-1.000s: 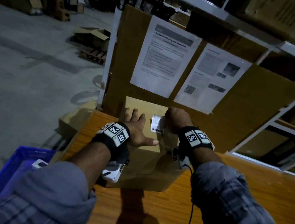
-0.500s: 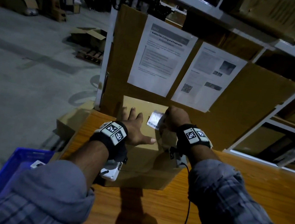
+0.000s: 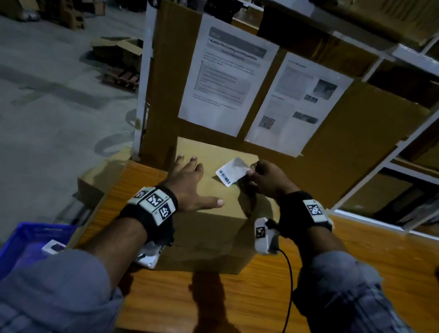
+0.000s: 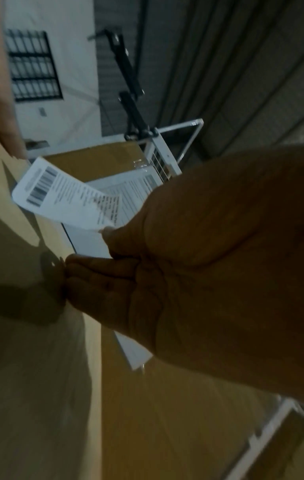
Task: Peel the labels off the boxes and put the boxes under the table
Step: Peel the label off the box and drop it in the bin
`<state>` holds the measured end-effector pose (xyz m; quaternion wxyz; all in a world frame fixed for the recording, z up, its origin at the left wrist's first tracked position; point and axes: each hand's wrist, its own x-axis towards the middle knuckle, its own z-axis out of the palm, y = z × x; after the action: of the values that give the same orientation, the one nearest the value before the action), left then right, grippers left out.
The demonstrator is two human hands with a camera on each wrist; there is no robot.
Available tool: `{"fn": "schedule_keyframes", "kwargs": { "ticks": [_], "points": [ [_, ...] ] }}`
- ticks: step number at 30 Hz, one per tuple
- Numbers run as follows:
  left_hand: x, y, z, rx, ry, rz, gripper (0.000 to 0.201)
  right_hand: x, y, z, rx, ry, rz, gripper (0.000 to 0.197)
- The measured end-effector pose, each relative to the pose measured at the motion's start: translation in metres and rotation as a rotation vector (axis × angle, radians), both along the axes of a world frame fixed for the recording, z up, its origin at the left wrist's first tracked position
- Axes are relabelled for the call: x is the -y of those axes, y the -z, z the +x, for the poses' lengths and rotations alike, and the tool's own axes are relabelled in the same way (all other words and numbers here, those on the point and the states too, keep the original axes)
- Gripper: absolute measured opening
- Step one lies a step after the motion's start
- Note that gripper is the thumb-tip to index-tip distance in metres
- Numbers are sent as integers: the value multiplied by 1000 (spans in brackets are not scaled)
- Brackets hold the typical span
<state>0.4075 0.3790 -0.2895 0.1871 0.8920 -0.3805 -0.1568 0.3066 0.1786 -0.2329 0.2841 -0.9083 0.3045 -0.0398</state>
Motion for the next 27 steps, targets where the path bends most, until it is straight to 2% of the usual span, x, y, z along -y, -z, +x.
{"fn": "schedule_keyframes", "kwargs": {
  "ticks": [3,13,21,27],
  "points": [
    [10,0,-7,-9,42,2,123,17,6,-22,60,23,155,8],
    [64,-3,-62,-18,124,-8,121,59,1,-94,109,64,175,10],
    [146,-6,-125,-24,157,-19,121,125,2,-173,247,164,279,13],
    [213,-4,-167,-50,188,-54,122,187,8,-228,342,197,285,13]
  ]
}}
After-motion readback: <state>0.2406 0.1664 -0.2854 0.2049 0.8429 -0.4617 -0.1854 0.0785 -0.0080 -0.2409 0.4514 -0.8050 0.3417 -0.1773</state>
